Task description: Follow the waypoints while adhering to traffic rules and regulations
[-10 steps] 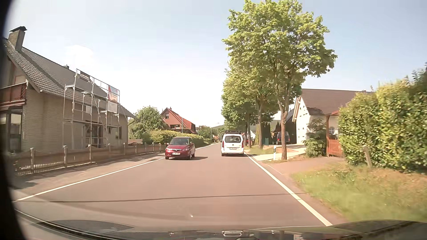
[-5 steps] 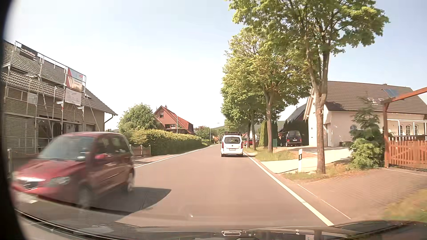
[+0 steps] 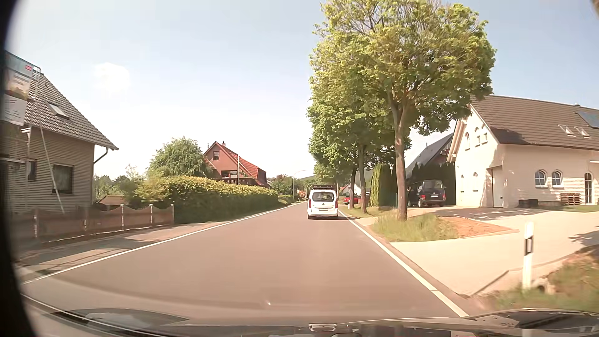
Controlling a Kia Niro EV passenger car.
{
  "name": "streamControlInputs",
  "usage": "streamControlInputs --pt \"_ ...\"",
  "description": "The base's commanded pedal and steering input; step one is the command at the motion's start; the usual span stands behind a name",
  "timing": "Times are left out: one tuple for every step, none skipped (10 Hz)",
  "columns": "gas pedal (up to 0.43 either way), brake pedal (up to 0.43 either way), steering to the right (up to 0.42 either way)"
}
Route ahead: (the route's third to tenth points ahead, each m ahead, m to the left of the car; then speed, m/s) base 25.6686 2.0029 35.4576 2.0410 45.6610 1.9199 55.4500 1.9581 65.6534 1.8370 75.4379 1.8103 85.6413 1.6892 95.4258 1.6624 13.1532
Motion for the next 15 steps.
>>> streamControlInputs --pt "0.240 0.000 0.004" --pt "0.240 0.000 0.004" --pt "0.240 0.000 0.004" --pt "0.240 0.000 0.003" --pt "0.228 0.000 0.003" --pt "0.228 0.000 0.003" --pt "0.228 0.000 0.003" --pt "0.228 0.000 0.002" --pt "0.228 0.000 0.002" --pt "0.228 0.000 0.001" --pt "0.228 0.000 0.001" --pt "0.228 0.000 0.000" --pt "0.220 0.000 0.001" --pt "0.209 0.000 0.000" --pt "0.209 0.000 0.000"
